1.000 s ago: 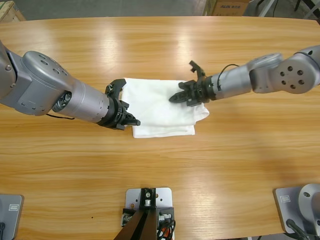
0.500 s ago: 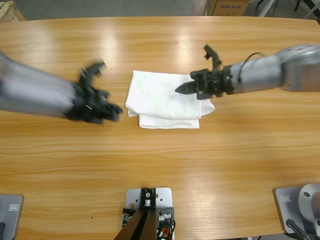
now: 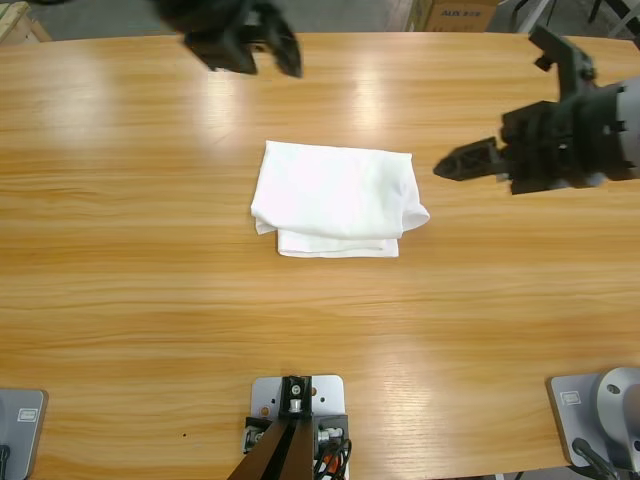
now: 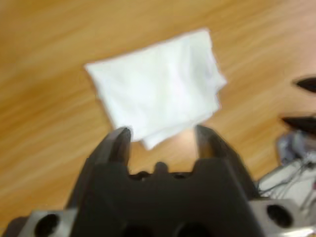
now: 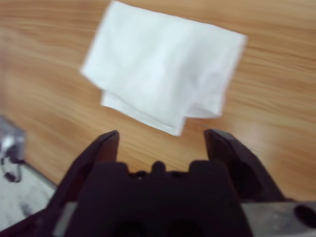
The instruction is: Fold clothes
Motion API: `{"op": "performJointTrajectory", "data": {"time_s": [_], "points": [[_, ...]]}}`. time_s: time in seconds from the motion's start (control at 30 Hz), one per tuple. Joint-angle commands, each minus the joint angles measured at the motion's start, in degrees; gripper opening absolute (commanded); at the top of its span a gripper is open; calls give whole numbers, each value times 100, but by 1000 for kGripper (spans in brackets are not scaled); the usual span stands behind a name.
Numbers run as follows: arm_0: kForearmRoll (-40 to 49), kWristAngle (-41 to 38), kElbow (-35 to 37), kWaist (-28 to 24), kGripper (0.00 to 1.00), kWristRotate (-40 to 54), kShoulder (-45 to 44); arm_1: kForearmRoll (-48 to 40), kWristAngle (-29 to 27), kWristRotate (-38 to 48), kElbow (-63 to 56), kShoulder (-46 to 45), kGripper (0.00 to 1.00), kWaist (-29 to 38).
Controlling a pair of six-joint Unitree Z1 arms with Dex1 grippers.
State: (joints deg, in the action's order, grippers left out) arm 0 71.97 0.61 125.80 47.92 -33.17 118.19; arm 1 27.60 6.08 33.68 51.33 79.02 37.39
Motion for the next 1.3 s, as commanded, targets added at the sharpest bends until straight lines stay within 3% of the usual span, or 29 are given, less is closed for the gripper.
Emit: {"op": "performJointTrajectory", "data": {"time_s": [0.03, 0.2, 0.5, 0.8, 0.97, 1.17, 1.3], "points": [[1399, -220, 1592, 133, 990, -543, 1758, 844, -421, -72, 202, -146, 1000, 67], [1397, -228, 1906, 340, 987, -822, 2556, 869, -414, -88, 119, -354, 1000, 60], [1434, -58, 3464, 652, 988, -1332, 3681, 949, -412, -89, -528, -937, 1000, -19], [1523, 253, 3548, 514, 987, -1228, 3913, 906, -402, -133, -651, -994, 1000, -162], [1530, 278, 3861, -136, 987, -1320, 4100, 906, -379, -193, -661, -994, 1000, -162], [1661, 510, 4204, -1544, 988, -1276, 4279, 818, -375, -251, -645, -862, 1000, -179], [1662, 545, 4515, -2470, 987, 8, 4478, 666, -305, -309, -605, -568, 1000, -285]]}}
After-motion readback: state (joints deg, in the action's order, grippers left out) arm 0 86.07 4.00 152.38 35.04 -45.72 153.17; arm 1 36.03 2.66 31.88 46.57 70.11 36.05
